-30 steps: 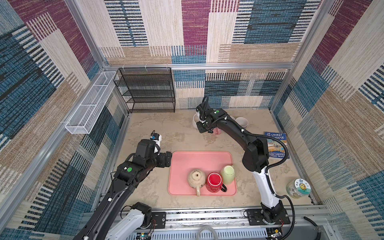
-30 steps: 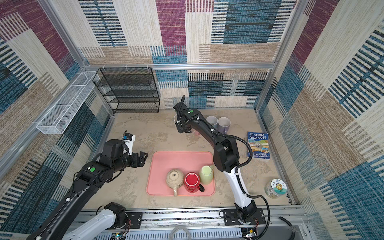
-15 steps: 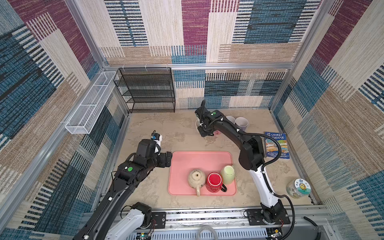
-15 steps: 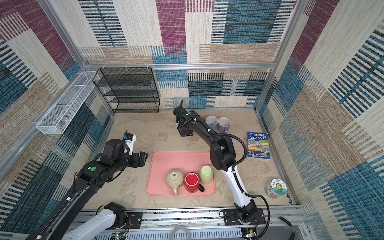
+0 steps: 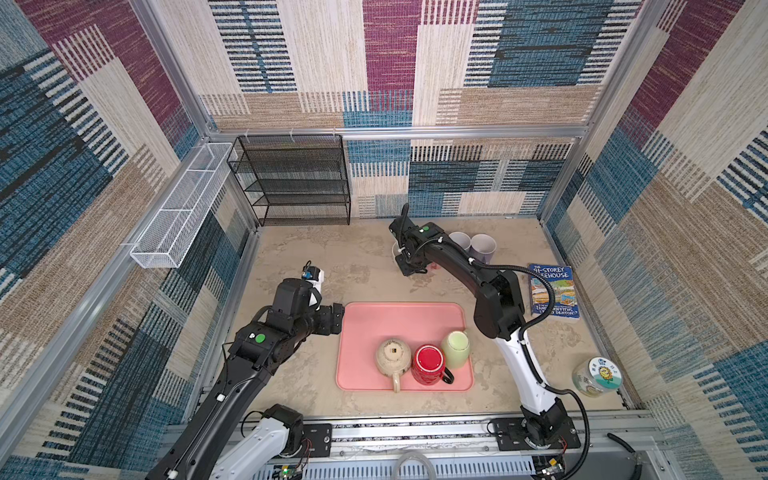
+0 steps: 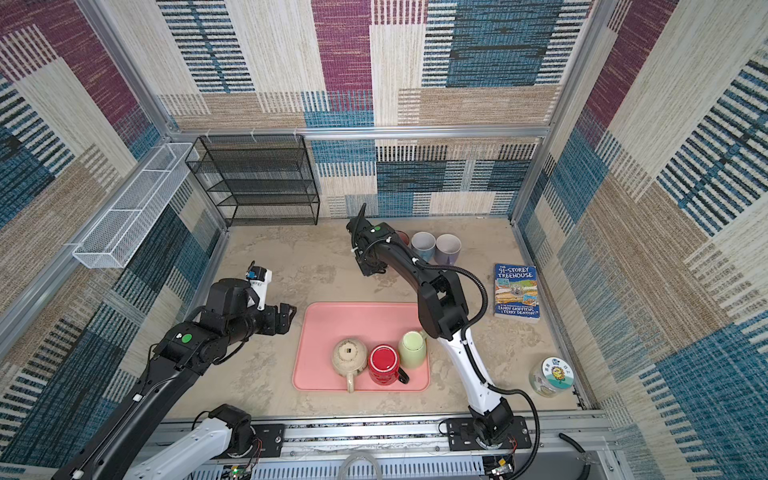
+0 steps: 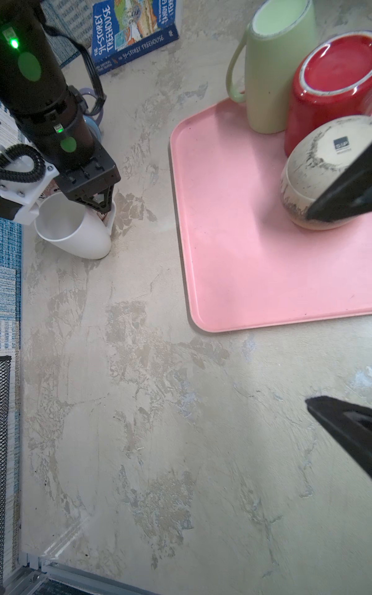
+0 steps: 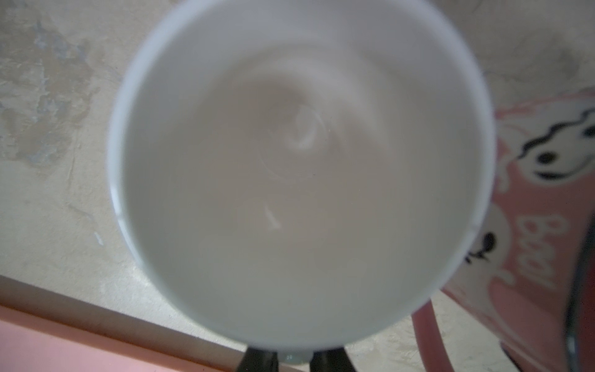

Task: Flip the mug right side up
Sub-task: 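Lower the white mug upright beside the pink mug and open the right gripper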

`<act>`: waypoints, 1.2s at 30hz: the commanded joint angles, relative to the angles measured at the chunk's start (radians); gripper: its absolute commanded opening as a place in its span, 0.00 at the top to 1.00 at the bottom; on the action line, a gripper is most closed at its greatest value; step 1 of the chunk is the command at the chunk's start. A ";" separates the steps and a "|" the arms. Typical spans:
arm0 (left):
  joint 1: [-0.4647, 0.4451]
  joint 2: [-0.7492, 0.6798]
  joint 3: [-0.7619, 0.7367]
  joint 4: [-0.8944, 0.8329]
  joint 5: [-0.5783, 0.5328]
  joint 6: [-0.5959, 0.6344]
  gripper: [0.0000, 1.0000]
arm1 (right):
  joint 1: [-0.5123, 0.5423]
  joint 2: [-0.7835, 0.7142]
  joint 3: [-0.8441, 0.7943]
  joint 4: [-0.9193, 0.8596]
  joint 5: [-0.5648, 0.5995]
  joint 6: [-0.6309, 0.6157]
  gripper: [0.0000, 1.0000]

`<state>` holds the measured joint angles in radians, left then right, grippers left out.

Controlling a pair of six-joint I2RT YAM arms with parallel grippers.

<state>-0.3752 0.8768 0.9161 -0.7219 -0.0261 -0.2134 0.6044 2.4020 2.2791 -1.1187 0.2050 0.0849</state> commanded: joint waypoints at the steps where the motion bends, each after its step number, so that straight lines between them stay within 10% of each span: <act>1: -0.001 0.002 0.001 -0.008 -0.006 0.016 0.10 | -0.002 0.002 0.013 0.029 0.002 -0.002 0.99; 36: -0.001 0.047 0.035 -0.026 0.100 0.011 0.09 | -0.017 -0.112 0.029 0.044 -0.008 -0.001 0.50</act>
<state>-0.3752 0.9119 0.9318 -0.7238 0.0349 -0.2134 0.5850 2.3264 2.3100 -1.1072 0.2085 0.0814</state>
